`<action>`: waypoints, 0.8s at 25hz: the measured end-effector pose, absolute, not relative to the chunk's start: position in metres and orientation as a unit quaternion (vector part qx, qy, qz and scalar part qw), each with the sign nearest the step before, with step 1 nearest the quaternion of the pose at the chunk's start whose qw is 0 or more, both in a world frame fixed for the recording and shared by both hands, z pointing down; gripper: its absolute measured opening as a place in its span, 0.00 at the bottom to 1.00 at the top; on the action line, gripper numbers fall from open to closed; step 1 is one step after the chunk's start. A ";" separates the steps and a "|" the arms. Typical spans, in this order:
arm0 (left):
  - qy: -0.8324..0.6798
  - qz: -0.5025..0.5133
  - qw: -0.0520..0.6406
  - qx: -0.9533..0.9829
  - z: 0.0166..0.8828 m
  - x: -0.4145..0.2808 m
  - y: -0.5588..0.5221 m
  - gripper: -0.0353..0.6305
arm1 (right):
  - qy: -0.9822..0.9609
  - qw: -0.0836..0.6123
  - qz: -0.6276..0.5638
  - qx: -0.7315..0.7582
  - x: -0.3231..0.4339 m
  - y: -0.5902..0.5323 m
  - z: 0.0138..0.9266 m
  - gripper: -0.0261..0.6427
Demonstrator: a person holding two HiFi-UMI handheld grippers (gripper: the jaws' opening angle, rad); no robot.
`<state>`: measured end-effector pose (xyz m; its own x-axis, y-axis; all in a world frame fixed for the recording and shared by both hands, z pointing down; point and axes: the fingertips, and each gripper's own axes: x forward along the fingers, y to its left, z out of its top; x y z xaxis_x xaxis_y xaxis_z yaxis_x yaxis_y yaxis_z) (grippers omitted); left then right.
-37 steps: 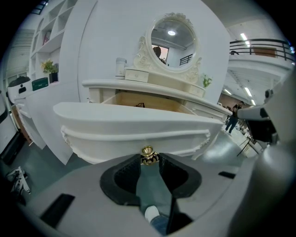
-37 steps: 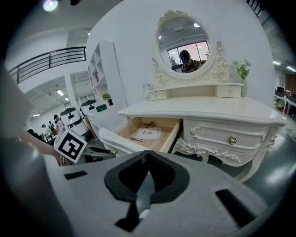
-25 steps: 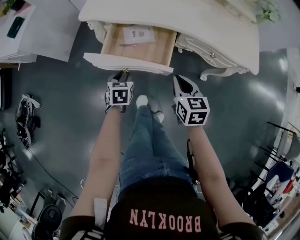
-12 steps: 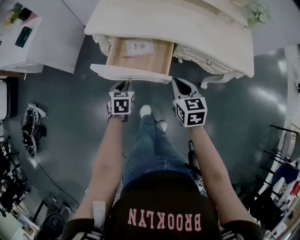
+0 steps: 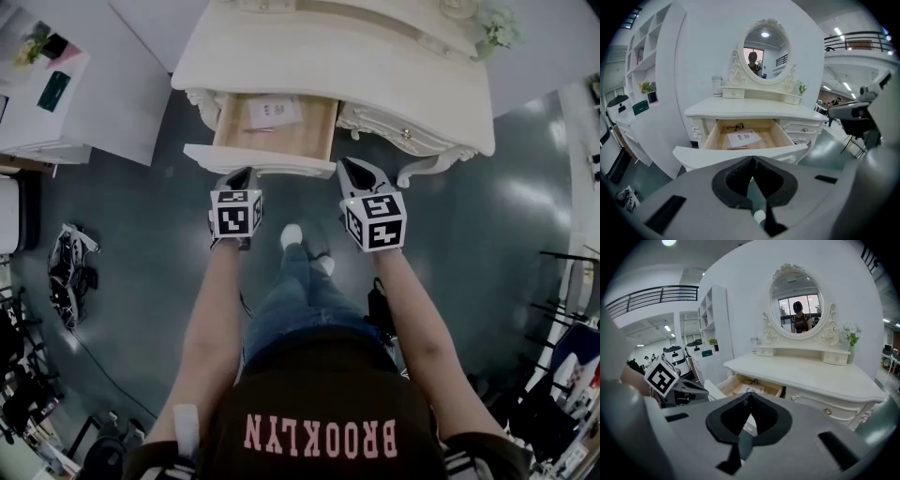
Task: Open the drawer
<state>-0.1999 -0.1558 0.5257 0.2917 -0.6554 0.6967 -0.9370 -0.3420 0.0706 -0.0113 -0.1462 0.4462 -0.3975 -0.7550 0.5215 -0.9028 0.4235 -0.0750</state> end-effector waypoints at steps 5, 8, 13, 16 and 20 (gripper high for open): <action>-0.521 0.275 0.222 0.777 0.496 -0.188 -0.165 0.06 | -0.822 0.198 0.172 0.506 -0.011 -0.153 0.427 0.03; -0.520 0.269 0.209 0.783 0.479 -0.180 -0.170 0.06 | -0.825 0.186 0.165 0.508 -0.011 -0.159 0.412 0.03; -0.515 0.255 0.196 0.795 0.455 -0.170 -0.174 0.06 | -0.828 0.151 0.167 0.513 -0.007 -0.163 0.387 0.03; -0.518 0.237 0.184 0.801 0.436 -0.167 -0.180 0.06 | -0.830 0.132 0.162 0.517 -0.002 -0.166 0.368 0.03; -0.529 0.203 0.165 0.808 0.404 -0.164 -0.190 0.06 | -0.831 0.102 0.155 0.524 0.003 -0.171 0.341 0.03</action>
<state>-0.1643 -0.1896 0.4041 0.3590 -0.7870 0.5018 -0.9208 -0.3866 0.0524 0.0026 -0.1708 0.3406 -0.4298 -0.8394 0.3327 -0.9029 0.4024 -0.1512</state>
